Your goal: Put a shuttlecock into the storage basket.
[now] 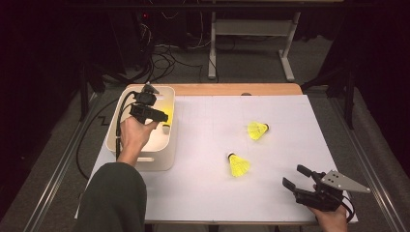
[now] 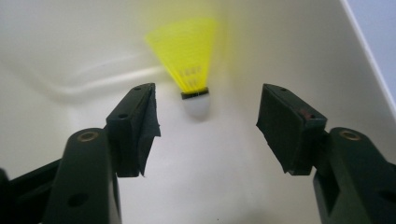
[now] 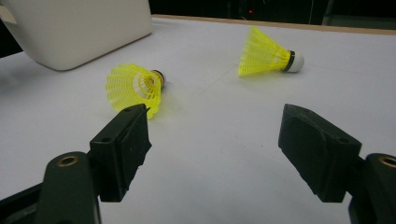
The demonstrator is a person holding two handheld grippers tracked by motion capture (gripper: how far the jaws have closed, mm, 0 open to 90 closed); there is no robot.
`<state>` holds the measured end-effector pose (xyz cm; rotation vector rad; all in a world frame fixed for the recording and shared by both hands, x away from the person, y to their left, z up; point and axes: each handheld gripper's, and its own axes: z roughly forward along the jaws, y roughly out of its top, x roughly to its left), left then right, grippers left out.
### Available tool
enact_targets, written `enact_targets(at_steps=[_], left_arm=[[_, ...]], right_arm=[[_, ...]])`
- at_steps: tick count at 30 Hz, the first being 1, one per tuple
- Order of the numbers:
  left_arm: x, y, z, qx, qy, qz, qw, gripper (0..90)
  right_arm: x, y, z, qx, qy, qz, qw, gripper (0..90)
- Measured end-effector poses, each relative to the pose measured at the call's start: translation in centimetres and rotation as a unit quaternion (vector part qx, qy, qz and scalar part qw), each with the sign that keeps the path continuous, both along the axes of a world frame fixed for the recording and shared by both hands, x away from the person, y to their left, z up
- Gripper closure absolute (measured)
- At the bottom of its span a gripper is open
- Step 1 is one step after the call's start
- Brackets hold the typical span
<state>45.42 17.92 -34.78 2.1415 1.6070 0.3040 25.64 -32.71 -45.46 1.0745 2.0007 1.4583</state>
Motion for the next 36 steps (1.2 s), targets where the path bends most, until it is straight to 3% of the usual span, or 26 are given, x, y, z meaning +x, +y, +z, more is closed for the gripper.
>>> enact_targets(at_steps=[4, 18, 36], left_arm=[[-0.3, 0.0, 0.2, 0.006, -0.008, 0.004, 0.9999, 32.9], [-1.4, -0.4, 1.3, -0.012, -0.047, -0.011, 0.9987, 32.3], [-2.5, -0.9, 2.1, -0.023, -0.069, -0.028, 0.997, 32.9]], right_arm=[[0.0, 0.0, 0.0, 0.0, 0.0, 0.0, 1.0, 25.5], [0.0, 0.0, 0.0, -0.001, -0.002, 0.0, 1.0, 25.4], [0.0, 0.1, 0.0, -0.002, -0.001, 0.001, 1.0, 25.5]])
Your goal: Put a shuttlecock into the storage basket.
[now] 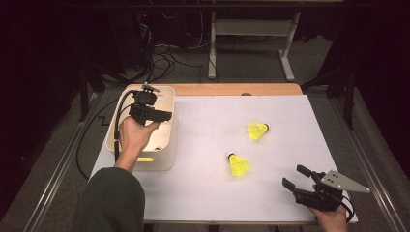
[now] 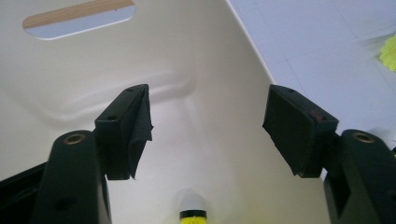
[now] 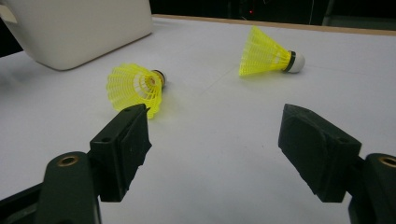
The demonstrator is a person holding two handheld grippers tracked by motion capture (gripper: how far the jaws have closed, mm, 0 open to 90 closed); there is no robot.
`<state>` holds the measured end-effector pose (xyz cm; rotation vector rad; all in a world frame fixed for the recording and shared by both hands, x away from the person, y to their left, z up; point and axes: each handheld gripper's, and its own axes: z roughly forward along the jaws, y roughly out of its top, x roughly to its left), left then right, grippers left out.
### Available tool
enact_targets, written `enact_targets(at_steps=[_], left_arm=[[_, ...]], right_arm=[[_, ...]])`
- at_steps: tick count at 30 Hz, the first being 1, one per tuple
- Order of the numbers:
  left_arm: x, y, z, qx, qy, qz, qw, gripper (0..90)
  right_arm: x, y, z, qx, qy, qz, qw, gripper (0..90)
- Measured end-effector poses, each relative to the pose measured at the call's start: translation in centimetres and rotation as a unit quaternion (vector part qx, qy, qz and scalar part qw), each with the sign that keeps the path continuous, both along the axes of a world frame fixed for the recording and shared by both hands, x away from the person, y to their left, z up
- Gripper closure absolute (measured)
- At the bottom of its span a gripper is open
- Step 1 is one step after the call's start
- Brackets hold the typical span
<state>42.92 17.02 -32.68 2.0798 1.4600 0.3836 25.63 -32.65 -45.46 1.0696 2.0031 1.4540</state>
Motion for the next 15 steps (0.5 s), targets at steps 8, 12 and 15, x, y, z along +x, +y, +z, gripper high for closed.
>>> enact_targets(at_steps=[8, 12, 15], left_arm=[[-0.4, -0.51, 0.09, 0.004, -0.02, -0.006, 0.9998, 35.7], [-0.48, -0.36, 0.24, -0.006, -0.019, -0.005, 0.9998, 35.7], [-0.58, -0.36, 0.36, -0.01, -0.023, -0.006, 0.9997, 35.2]], right_arm=[[-0.01, 0.0, 0.01, 0.001, 0.001, -0.002, 1.0, 25.5], [-0.02, -0.04, 0.02, 0.002, 0.0, -0.002, 1.0, 25.5], [-0.01, -0.02, 0.02, 0.002, 0.0, -0.002, 1.0, 25.5]])
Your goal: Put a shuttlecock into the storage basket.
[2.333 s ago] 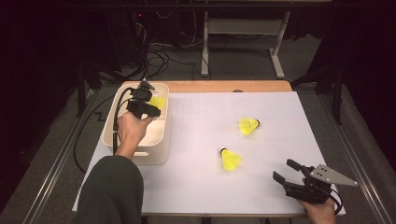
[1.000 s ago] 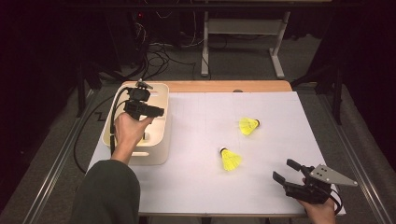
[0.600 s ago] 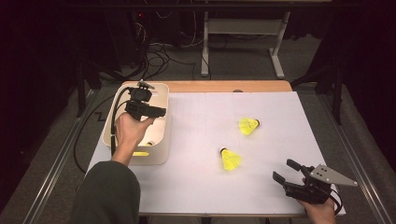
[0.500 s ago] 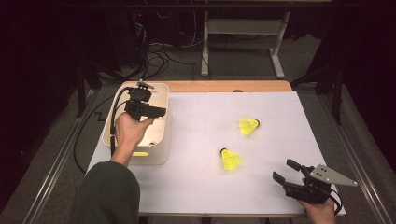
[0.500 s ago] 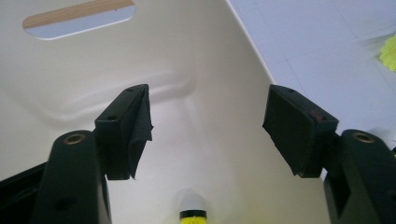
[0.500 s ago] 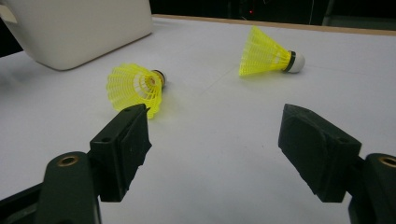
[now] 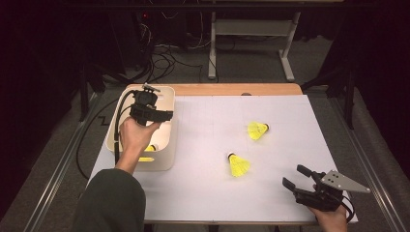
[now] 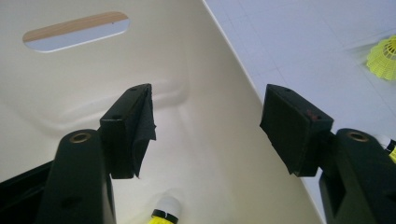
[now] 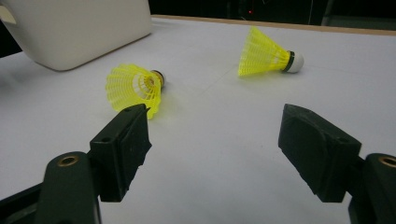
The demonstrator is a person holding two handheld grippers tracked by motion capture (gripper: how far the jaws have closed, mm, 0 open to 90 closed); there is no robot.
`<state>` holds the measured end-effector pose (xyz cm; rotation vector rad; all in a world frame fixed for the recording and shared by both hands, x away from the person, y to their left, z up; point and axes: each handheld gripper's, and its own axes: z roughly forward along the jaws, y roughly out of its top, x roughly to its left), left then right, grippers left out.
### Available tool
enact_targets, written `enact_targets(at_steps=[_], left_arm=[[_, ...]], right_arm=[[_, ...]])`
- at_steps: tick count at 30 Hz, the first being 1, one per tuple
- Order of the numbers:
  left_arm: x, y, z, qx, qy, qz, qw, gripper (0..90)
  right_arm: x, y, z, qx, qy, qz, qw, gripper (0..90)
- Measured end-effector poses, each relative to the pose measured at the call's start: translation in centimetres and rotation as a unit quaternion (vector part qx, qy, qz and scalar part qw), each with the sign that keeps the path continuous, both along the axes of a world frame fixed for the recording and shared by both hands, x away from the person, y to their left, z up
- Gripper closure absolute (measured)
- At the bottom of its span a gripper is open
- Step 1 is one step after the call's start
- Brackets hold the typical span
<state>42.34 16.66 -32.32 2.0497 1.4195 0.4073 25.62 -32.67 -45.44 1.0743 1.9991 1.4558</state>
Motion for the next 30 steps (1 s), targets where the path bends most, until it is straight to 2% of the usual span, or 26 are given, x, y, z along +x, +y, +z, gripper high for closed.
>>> enact_targets(at_steps=[4, 13, 25, 30], left_arm=[[-0.4, -0.5, 0.3, -0.002, -0.013, -0.007, 0.9999, 34.1], [-0.8, -2.1, 0.3, 0.004, -0.018, -0.032, 0.9993, 33.9], [-1.0, -2.9, 0.2, -0.003, -0.018, -0.041, 0.999, 34.0], [-1.1, -3.4, 0.1, 0.001, -0.017, -0.048, 0.9987, 33.9]], right_arm=[[0.0, 0.0, 0.0, 0.001, 0.001, -0.001, 1.0, 25.5], [0.0, 0.0, 0.0, 0.001, -0.001, -0.001, 1.0, 25.6], [0.0, 0.0, 0.0, 0.0, -0.004, 0.002, 1.0, 26.1], [0.0, 0.0, 0.0, -0.002, -0.006, 0.002, 1.0, 26.6]])
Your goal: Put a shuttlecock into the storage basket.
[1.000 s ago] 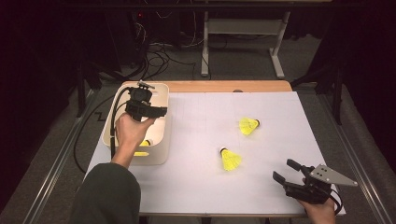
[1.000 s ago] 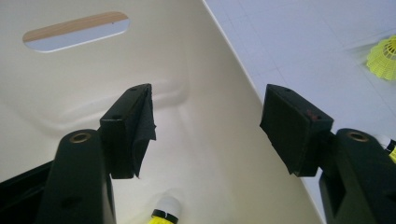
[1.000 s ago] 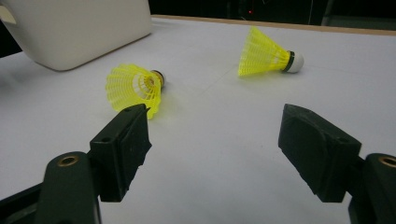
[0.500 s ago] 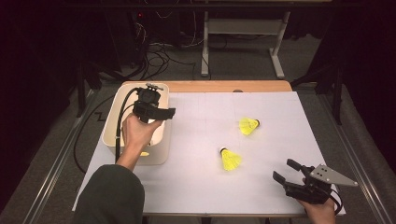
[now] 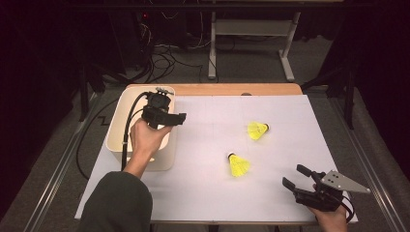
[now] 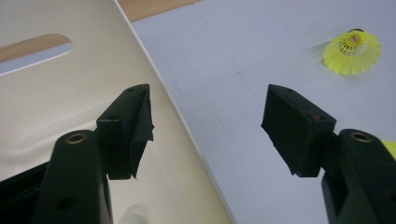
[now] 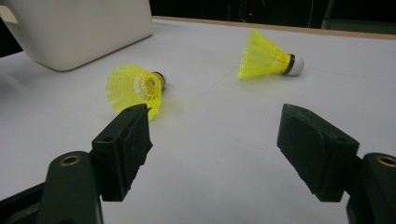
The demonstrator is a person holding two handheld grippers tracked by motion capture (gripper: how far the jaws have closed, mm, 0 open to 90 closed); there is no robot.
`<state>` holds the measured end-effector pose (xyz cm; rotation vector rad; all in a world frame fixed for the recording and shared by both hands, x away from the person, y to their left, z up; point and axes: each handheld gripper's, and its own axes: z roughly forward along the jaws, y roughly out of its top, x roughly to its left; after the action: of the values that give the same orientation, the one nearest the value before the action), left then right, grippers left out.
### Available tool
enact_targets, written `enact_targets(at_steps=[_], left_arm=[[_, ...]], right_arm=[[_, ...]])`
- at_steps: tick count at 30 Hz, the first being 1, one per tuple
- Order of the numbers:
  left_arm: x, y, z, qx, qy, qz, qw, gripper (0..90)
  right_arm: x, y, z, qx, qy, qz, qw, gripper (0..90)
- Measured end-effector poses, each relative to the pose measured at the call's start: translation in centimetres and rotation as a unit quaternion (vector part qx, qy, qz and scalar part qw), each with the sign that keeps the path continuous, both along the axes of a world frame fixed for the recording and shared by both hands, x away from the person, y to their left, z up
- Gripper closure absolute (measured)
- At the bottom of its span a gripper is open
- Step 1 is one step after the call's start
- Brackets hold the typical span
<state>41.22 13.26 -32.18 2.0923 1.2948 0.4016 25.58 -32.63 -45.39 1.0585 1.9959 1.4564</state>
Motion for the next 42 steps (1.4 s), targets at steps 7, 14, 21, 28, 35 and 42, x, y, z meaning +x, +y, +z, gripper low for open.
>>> enact_targets(at_steps=[7, 14, 21, 28, 35, 42], left_arm=[[-0.2, -0.6, -0.3, 0.004, 0.0, -0.006, 1.0, 33.8], [-0.5, -1.2, -0.2, 0.001, -0.005, -0.012, 0.9999, 33.4], [-0.7, -1.0, 0.2, -0.005, -0.012, -0.012, 0.9998, 34.1], [-0.7, -1.4, 0.7, -0.008, -0.016, -0.017, 0.9997, 34.2], [-0.9, -3.0, 0.5, -0.004, -0.018, -0.035, 0.9992, 34.2], [-1.2, -4.5, 0.0, -0.001, -0.014, -0.048, 0.9988, 34.2]], right_arm=[[0.0, -0.1, 0.0, 0.004, 0.0, -0.001, 1.0, 27.0], [0.0, -0.1, 0.0, 0.005, 0.001, 0.0, 1.0, 27.0], [0.1, -0.1, 0.0, 0.005, 0.003, -0.003, 1.0, 27.0], [0.1, 0.0, 0.0, 0.002, 0.004, -0.001, 1.0, 27.0], [0.1, 0.0, 0.0, 0.005, 0.005, -0.003, 1.0, 27.0], [0.1, -0.1, 0.0, 0.005, 0.003, -0.001, 1.0, 27.0]])
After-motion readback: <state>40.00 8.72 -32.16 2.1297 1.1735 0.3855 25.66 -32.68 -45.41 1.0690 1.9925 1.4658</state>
